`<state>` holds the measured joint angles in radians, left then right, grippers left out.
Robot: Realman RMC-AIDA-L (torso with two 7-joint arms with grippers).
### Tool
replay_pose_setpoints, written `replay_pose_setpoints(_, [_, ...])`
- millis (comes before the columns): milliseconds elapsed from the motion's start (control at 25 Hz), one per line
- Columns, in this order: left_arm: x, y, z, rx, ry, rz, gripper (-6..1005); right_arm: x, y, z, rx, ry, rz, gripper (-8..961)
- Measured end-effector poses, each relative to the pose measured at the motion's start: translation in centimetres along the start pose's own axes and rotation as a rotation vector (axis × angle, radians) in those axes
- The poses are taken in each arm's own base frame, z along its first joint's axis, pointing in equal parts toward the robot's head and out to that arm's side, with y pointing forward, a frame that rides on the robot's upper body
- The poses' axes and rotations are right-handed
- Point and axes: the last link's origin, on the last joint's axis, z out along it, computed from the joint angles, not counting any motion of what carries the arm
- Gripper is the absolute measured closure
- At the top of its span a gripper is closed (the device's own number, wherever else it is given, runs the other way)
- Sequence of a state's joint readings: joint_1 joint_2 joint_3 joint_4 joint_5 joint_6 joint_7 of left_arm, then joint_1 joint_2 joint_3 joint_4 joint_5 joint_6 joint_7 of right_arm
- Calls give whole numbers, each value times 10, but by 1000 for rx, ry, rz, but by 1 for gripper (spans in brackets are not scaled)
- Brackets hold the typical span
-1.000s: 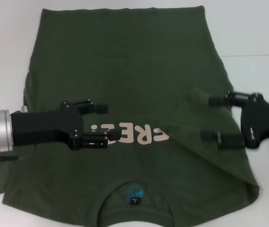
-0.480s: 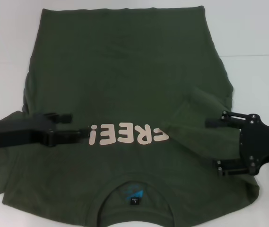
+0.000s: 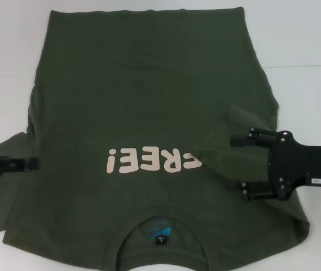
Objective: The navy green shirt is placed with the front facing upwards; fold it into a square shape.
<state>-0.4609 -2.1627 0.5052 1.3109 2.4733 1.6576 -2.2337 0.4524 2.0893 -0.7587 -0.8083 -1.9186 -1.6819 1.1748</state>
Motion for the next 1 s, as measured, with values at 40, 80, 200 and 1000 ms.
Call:
replay_pose_setpoints(40, [1, -1, -5, 24, -10, -27, 129, 1, -1, 2, 6, -1, 4, 36])
replay_pose_setpoints(80, [1, -2, -8, 37, -17, -45, 129, 1, -2, 4, 8, -2, 8, 36])
replay_pose_setpoints(200, [-3, -3, -17, 60, -56, -119, 129, 0, -3, 8, 1, -7, 13, 36])
replay_pose_setpoints(1000, [-36, -26, -20, 120, -203, -515, 144, -8, -7, 21, -22, -26, 9, 37])
